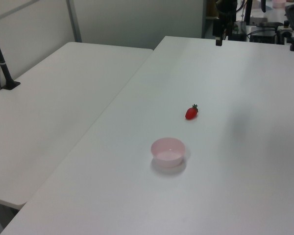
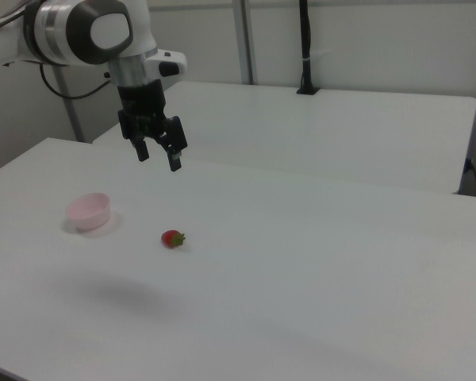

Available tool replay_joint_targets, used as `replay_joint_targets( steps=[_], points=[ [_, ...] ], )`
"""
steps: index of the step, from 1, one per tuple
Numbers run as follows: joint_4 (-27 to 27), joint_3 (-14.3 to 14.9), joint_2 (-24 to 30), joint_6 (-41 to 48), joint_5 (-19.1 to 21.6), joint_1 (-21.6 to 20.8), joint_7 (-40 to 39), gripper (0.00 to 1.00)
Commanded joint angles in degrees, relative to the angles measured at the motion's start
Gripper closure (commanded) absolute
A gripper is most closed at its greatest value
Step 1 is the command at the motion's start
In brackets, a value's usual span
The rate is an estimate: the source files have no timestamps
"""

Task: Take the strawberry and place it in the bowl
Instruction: 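Move the open gripper over the red strawberry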

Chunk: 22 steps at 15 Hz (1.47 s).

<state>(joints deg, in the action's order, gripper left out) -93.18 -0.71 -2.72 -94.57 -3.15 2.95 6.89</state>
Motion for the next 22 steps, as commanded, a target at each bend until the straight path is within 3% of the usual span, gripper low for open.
replay_joint_targets(
  steps=[1, 14, 22],
  points=[
    [0.18, 1.06, 0.62, 0.00, 1.21, 0.21, -1.61, 0.00],
    [0.28, 1.07, -0.09, -0.18, 1.04, 0.12, -1.61, 0.00],
    [0.28, 0.27, -6.06, -5.89, 0.96, -2.07, -1.61, 0.00]
  ],
)
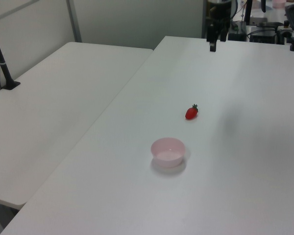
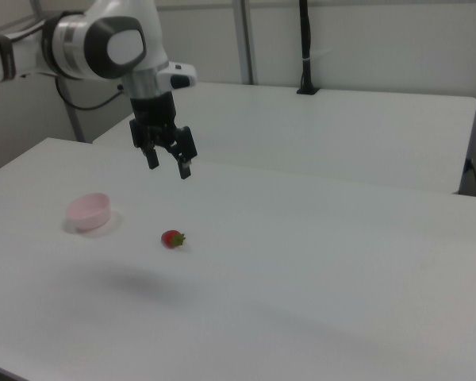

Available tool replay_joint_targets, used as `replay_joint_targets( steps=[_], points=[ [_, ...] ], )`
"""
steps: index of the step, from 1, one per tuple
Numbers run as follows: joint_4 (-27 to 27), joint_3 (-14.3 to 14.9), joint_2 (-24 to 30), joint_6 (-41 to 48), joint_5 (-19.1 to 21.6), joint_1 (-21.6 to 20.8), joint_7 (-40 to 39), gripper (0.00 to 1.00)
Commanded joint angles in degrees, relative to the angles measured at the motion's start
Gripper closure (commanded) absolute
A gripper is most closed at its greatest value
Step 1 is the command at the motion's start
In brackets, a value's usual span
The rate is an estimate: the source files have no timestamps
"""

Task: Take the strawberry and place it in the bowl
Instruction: 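Move the open gripper over the red strawberry, then lower the gripper onto the strawberry and close the fingers on it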

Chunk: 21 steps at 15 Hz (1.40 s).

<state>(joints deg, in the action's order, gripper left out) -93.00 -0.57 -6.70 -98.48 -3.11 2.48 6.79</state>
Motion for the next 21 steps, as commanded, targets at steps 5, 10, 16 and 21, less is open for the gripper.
replay_joint_targets(
  steps=[5, 10, 16, 21],
  points=[
    [-0.07, 0.13, -6.30, -3.21, 0.57, -4.67, -11.60, 0.00],
    [-0.51, 0.04, -10.78, -9.26, 0.39, -6.08, -24.07, 0.00],
    [-1.04, -0.66, -17.73, -16.75, -1.71, -8.28, -31.57, 0.00],
    [-1.04, -1.98, -21.33, -18.41, -5.23, -8.99, -31.31, 0.20]
  ],
)
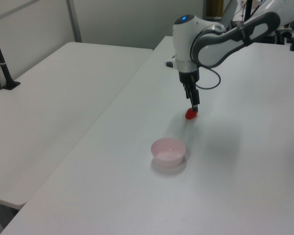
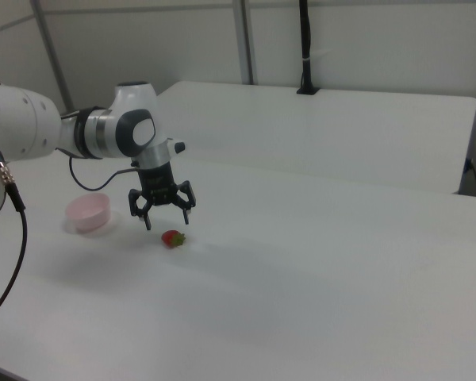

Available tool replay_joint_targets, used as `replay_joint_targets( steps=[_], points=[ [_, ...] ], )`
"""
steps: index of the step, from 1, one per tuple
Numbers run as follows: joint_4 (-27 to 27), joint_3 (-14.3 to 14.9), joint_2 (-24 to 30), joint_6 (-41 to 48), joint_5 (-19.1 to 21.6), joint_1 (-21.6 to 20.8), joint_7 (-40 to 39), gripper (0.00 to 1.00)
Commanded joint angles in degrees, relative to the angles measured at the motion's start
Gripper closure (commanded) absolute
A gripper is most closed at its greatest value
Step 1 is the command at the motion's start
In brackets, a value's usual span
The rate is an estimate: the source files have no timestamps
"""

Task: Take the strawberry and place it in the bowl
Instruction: 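Lower the gripper onto the strawberry and close the fingers on it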

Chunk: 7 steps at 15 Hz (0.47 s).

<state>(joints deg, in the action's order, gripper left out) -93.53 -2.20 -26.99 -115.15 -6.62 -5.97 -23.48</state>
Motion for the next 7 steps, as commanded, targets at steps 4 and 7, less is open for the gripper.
replay_joint_targets(
  steps=[4, 7],
  points=[
    [-0.60, -0.35, -1.75, -2.18, -3.04, -1.23, -1.04, 0.36],
    [-1.21, -0.35, -1.67, -2.09, -3.31, -1.41, -1.22, 0.52]
  ],
)
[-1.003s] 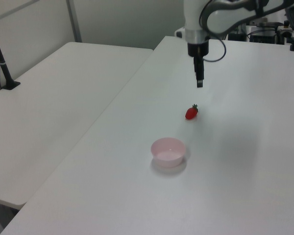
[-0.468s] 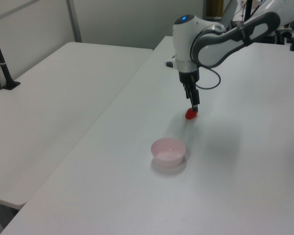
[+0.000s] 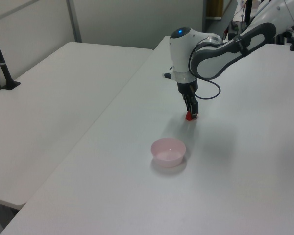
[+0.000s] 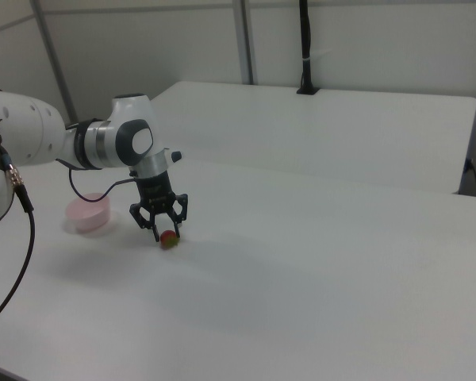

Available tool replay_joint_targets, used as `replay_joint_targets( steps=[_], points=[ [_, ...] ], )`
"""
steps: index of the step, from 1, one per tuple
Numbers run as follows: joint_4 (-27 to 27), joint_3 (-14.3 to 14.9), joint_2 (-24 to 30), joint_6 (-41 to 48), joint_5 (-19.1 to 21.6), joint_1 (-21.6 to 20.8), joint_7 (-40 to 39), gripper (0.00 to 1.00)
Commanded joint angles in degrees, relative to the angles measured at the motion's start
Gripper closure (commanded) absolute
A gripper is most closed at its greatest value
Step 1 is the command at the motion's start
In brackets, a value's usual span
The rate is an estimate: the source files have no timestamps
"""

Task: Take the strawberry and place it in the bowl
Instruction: 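Lower the gripper onto the strawberry and close the fingers on it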

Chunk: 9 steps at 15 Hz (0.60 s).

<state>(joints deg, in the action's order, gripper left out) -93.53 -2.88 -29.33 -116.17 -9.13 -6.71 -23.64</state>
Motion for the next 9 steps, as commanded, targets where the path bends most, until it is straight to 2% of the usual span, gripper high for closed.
replay_joint_targets(
  steps=[1, 2, 5, 7, 9],
  points=[
    [-1.22, 0.33, 0.67, -0.90, -0.80, -0.68, -1.06, 0.58],
    [-1.22, 0.33, 1.02, -0.38, -0.80, -0.68, -1.15, 0.67],
    [-1.04, 0.33, 1.55, 1.29, -0.71, -0.76, -0.71, 0.66],
    [-0.96, 0.33, 1.90, 2.43, -0.71, -0.94, 0.08, 0.38],
    [-0.96, 0.33, 2.43, 3.66, -0.62, -0.85, 0.87, 0.30]
  ],
)
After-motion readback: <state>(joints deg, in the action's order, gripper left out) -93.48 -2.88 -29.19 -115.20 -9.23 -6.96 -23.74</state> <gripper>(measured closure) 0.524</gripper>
